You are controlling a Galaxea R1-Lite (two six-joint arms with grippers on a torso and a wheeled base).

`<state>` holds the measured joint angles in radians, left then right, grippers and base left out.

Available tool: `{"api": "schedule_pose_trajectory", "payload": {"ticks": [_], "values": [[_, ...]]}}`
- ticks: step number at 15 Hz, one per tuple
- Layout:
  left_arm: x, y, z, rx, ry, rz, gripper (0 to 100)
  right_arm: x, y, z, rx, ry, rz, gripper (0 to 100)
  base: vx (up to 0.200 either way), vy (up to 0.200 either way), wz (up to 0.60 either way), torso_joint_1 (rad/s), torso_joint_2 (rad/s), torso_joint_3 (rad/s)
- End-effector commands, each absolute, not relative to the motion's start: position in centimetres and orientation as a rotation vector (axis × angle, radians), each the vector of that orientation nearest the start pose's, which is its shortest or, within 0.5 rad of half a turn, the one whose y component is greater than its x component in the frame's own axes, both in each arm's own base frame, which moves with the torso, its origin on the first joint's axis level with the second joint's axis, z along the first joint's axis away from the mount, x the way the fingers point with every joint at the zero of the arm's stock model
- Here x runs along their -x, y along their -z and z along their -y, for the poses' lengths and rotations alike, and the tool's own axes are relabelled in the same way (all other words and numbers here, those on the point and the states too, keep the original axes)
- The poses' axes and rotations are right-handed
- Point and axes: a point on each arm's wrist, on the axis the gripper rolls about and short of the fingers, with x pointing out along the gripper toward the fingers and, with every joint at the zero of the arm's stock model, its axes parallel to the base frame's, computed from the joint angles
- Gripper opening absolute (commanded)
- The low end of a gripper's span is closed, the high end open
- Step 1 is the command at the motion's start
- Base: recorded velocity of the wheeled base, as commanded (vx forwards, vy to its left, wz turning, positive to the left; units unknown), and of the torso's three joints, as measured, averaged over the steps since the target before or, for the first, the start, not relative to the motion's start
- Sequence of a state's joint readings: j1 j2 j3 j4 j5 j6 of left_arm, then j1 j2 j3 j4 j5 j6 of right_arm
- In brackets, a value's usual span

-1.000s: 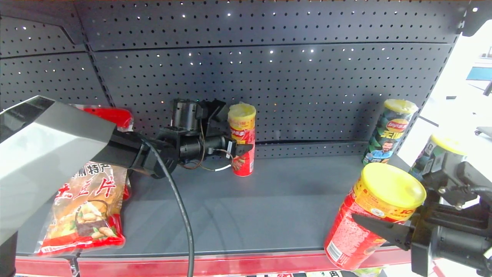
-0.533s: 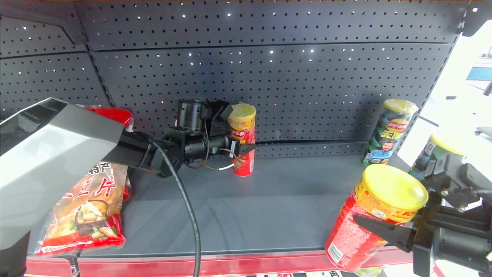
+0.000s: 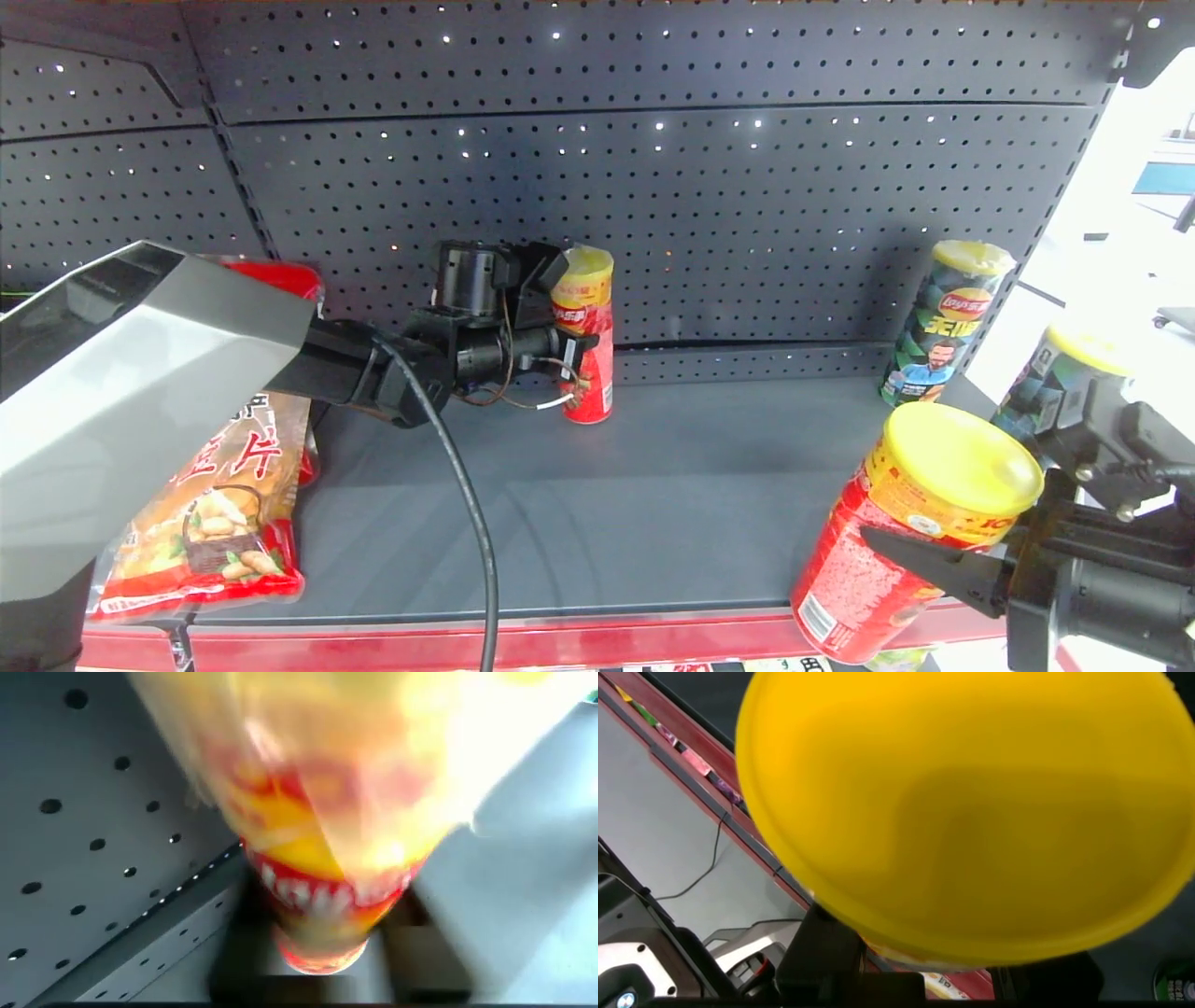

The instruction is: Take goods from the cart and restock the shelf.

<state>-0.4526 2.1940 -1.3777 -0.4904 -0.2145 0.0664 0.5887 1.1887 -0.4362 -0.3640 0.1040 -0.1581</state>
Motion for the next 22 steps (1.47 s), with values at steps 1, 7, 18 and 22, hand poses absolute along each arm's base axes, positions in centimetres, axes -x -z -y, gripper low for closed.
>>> {"api": "schedule_pose_trajectory", "payload": {"ticks": [1, 7, 18, 22], "values": [[-39.8, -13.7, 20.0, -0.103, 0.675, -0.305, 0, -13.3, -17.6, -9.2, 0.244, -0.714, -0.327, 0, 0.000, 0.000, 0.00, 0.000, 0.00, 0.000], [-34.4, -16.6, 20.7, -0.153, 0.703, -0.283, 0, -13.4, -17.6, -9.2, 0.246, -0.714, -0.326, 0, 0.000, 0.000, 0.00, 0.000, 0.00, 0.000], [-23.3, -18.2, 24.5, -0.129, 0.846, -0.335, 0, -13.4, -17.5, -9.3, 0.248, -0.718, -0.333, 0, 0.000, 0.000, 0.00, 0.000, 0.00, 0.000], [-21.8, -16.6, 24.5, -0.144, 0.836, -0.398, 0, -13.3, -17.7, -9.3, 0.247, -0.713, -0.323, 0, 0.000, 0.000, 0.00, 0.000, 0.00, 0.000]]}}
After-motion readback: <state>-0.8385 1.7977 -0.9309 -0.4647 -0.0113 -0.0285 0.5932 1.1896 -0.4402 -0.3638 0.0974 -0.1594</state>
